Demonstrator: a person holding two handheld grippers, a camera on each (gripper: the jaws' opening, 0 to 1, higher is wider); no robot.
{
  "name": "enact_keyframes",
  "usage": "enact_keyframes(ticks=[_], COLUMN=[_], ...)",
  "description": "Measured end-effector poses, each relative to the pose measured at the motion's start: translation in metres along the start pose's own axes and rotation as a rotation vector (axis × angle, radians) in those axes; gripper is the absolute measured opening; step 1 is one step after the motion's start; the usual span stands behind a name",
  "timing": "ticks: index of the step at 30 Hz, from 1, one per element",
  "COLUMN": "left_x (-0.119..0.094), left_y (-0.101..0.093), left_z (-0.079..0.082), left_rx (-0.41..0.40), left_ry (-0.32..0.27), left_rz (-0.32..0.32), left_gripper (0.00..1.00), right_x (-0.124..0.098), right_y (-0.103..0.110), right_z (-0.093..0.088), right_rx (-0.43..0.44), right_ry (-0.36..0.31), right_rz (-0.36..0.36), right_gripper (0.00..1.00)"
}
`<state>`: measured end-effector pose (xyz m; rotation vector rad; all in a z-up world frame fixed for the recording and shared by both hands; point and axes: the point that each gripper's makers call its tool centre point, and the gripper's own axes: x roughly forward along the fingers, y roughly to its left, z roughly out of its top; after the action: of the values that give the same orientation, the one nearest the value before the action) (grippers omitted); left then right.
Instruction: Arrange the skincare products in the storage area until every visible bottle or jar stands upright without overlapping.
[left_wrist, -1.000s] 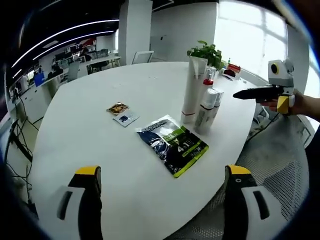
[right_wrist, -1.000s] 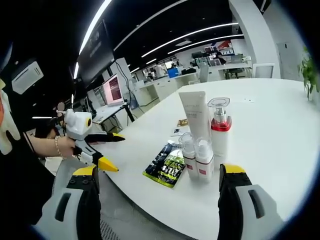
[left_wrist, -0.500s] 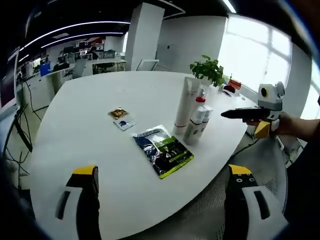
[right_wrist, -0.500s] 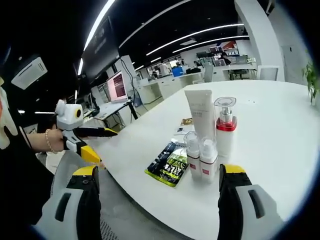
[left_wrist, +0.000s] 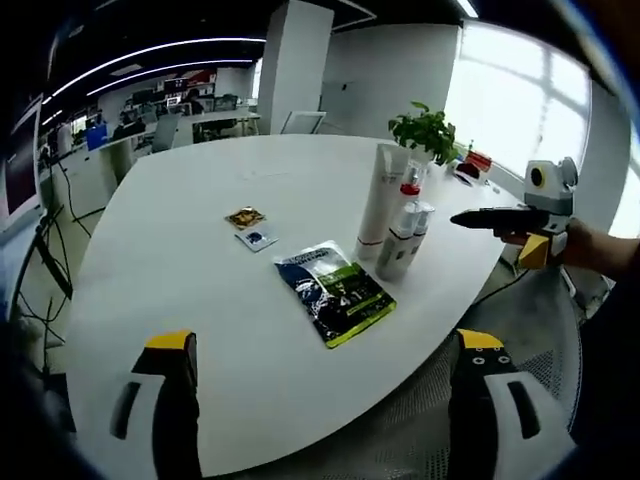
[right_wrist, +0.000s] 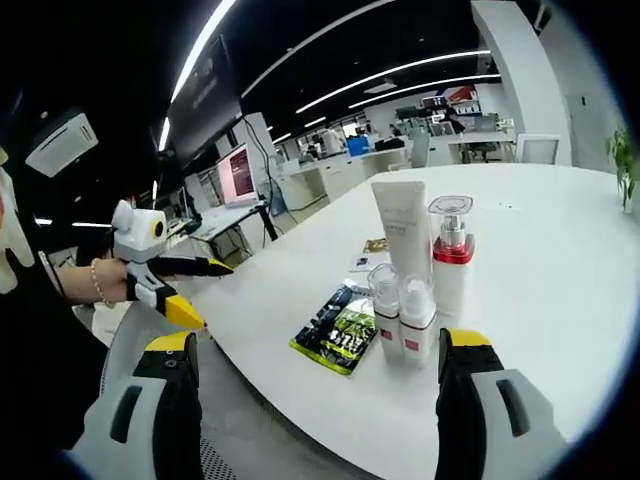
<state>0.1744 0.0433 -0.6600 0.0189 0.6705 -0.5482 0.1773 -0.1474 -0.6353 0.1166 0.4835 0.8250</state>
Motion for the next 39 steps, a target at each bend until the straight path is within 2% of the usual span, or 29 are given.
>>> enact_keyframes(ticks=[5, 14, 18, 27, 35, 39], left_x=[0.008, 0.035, 0.046, 0.077, 0.105, 0.12], left_y=[-0.001, -0.003, 0.0, 0.014, 0.027, 0.041], left_z=[0.005, 0.015, 0.02, 0.029, 0.048, 0.058], left_rx=[-0.012, -0.038, -0.039, -0.054, -0.067, -0.08], left_ry=[0.002, 0.023, 0.032, 0.089, 0.105, 0.108], left_rz=[0.006, 0.001, -0.001, 0.005, 0.033, 0.06], left_gripper=[0.98, 0.97, 0.96, 0.93, 0.92, 0.91], right_x=[0.0, 0.0, -0.002, 0.0, -0.004, -0.003], right_y=[0.0, 0.0, -0.007, -0.007, -0.011, -0.011], right_z=[0.0, -0.002, 0.0, -0.003, -0.002, -0.002], right_rx=[0.004, 0.012, 0.041, 0.052, 0.072, 0.079], right_ry=[-0.001, 0.009, -0.008, 0.002, -0.02, -0.014], right_rz=[0.0, 0.007, -0.004, 0.003, -0.015, -0.017], right_gripper=[1.0, 1.0, 0.99, 0.99, 0.99, 0.99])
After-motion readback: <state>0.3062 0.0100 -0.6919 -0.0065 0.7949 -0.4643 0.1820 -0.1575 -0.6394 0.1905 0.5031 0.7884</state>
